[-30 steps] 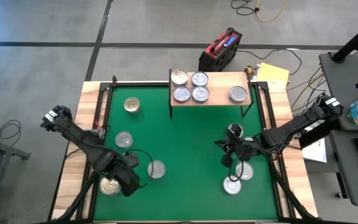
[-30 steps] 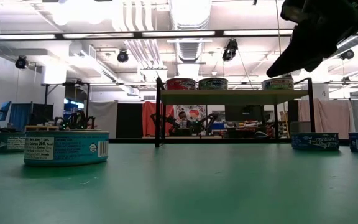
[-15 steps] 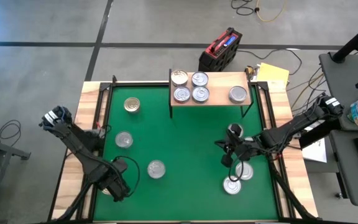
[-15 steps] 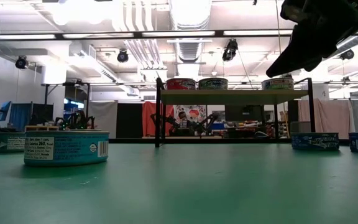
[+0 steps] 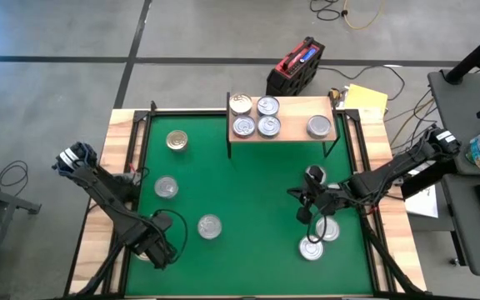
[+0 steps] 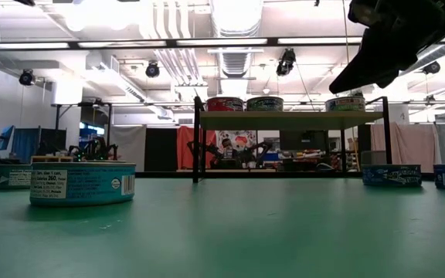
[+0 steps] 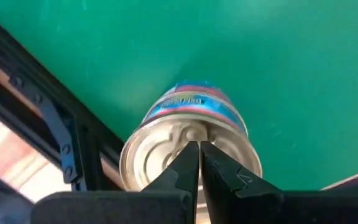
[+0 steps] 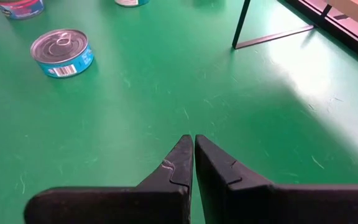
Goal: Stack canned seafood by type on shelf
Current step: Stack the blue/pink tuna can on top of the other blue/pink tuna can on the shelf
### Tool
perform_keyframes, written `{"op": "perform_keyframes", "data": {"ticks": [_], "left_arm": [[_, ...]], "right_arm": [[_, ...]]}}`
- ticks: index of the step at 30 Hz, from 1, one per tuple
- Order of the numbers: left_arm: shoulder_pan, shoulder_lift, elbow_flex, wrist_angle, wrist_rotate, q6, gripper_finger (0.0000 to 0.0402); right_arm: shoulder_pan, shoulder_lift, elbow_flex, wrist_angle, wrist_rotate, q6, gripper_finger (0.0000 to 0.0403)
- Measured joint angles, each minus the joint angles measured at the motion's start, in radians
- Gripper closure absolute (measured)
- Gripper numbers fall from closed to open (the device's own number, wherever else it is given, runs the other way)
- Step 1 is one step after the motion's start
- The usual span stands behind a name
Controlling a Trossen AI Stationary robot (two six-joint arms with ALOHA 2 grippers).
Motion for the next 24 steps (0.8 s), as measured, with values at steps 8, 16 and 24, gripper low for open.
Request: {"op": "perform_keyframes", "data": {"ticks": [8, 16, 24], "left_arm": [[0.0, -0.001, -0.016, 0.057, -0.036, 0.017, 0.0402], [0.0, -0.003, -0.028, 0.077, -0.05, 0.02, 0.0401], [0.002, -0.002, -0.029, 0.095, -0.123, 0.023, 0.0401]], "right_arm": [[0.0, 0.0, 0.0, 0.001, 0.0, -0.001, 0.0394], [0.013, -0.007, 0.0, 0.013, 0.004, -0.056, 0.0394], [0.046, -0.097, 0.073, 0.028, 0.063, -0.198, 0.0394]]}}
